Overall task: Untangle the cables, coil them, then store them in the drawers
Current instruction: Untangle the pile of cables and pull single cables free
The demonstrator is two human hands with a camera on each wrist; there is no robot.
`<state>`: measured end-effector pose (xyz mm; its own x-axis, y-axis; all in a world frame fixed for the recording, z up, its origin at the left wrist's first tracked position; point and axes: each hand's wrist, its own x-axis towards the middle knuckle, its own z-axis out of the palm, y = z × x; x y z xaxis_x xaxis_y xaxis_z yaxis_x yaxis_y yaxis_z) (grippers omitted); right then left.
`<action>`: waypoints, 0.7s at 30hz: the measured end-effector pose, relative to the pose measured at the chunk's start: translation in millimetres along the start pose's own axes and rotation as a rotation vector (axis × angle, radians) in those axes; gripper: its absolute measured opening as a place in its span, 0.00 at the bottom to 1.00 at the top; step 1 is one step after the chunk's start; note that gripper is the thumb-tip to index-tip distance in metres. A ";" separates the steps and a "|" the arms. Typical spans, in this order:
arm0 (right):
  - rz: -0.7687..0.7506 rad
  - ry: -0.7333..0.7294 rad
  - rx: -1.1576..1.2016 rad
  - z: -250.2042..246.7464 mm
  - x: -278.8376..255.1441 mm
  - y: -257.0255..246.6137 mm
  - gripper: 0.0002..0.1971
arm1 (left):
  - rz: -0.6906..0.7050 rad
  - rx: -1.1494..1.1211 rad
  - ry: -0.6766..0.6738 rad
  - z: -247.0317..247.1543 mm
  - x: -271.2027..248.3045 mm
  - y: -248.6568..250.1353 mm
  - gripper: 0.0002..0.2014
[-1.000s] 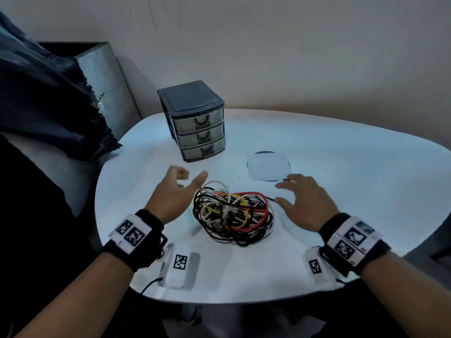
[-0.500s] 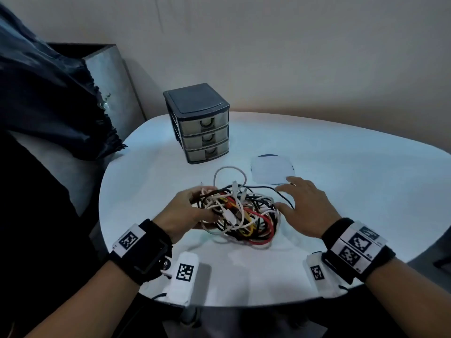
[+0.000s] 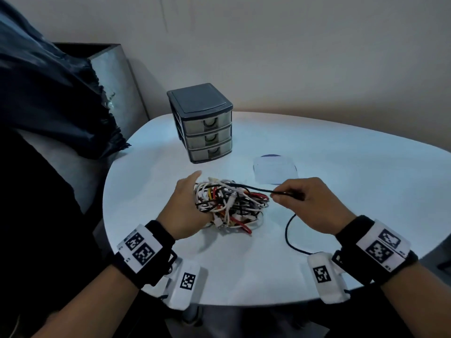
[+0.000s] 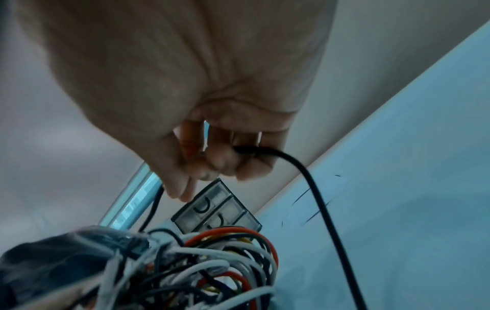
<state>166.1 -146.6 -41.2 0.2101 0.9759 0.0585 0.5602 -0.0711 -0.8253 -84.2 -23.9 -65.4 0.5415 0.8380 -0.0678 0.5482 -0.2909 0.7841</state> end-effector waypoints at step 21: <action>-0.072 0.006 -0.136 14.8 8.7 -35.7 0.06 | 0.043 -0.541 0.153 24.2 -16.4 34.4 0.22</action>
<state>136.1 -132.5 -19.6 0.1700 0.9783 0.1182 0.6771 -0.0288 -0.7353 -58.7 -58.8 -52.3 0.4358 0.8996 0.0297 0.1007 -0.0816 0.9916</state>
